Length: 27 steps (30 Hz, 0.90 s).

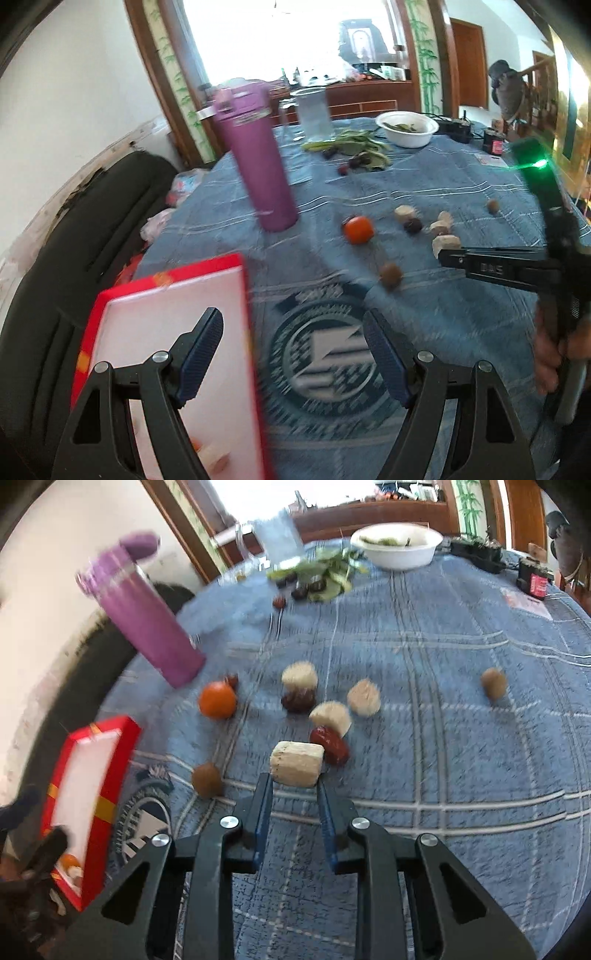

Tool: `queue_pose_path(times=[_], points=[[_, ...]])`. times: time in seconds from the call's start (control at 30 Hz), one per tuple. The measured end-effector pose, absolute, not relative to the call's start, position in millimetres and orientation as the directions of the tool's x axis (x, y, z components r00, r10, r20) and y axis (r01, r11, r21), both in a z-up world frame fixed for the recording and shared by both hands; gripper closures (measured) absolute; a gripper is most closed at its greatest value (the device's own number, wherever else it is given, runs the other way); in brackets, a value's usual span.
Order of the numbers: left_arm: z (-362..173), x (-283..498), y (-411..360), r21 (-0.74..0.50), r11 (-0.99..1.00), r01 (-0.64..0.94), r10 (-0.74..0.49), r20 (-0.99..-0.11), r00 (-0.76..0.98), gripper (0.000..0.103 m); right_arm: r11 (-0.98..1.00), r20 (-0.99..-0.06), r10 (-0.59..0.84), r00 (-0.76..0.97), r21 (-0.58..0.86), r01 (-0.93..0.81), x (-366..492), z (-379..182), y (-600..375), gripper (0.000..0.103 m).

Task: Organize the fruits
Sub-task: 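Grasp a pale cube with the right gripper while the left grasps a brown round fruit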

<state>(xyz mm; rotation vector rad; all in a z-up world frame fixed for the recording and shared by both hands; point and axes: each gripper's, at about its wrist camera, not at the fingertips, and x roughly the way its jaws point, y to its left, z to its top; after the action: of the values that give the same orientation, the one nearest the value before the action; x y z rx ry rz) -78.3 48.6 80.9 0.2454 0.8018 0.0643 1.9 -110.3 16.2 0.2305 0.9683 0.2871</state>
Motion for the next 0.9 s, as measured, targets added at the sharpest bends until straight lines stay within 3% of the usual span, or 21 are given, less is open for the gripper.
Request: queue_pose_path(times=[0.13,0.33,0.6,0.67,0.9], points=[[62,-39,24,0.204,0.976,0.078,0.104,-0.748,0.655,0.025,0.898,-0.680,0.407,0.610,0.420,-0.131,-4,36,-132,0.076],[39,-9,-1,0.184,0.976,0.112,0.075,-0.776,0.627,0.026,0.868,-0.640,0.393,0.660,0.495,-0.036,-3,42,-160,0.076],[19,8,-5,0.152,0.980,0.132,0.049,-0.817,0.574,0.056,0.860,-0.627,0.410,0.662,0.507,-0.052,-3,43,-158,0.077],[14,11,-5,0.123,0.982,0.144,0.022,-0.831,0.556,0.077,0.863,-0.624,0.406,0.668,0.503,-0.056,-4,44,-157,0.077],[11,11,-2,0.084,0.986,0.145,-0.010,-0.834,0.551,0.079,0.838,-0.622,0.433,0.652,0.544,-0.038,3,41,-172,0.077]])
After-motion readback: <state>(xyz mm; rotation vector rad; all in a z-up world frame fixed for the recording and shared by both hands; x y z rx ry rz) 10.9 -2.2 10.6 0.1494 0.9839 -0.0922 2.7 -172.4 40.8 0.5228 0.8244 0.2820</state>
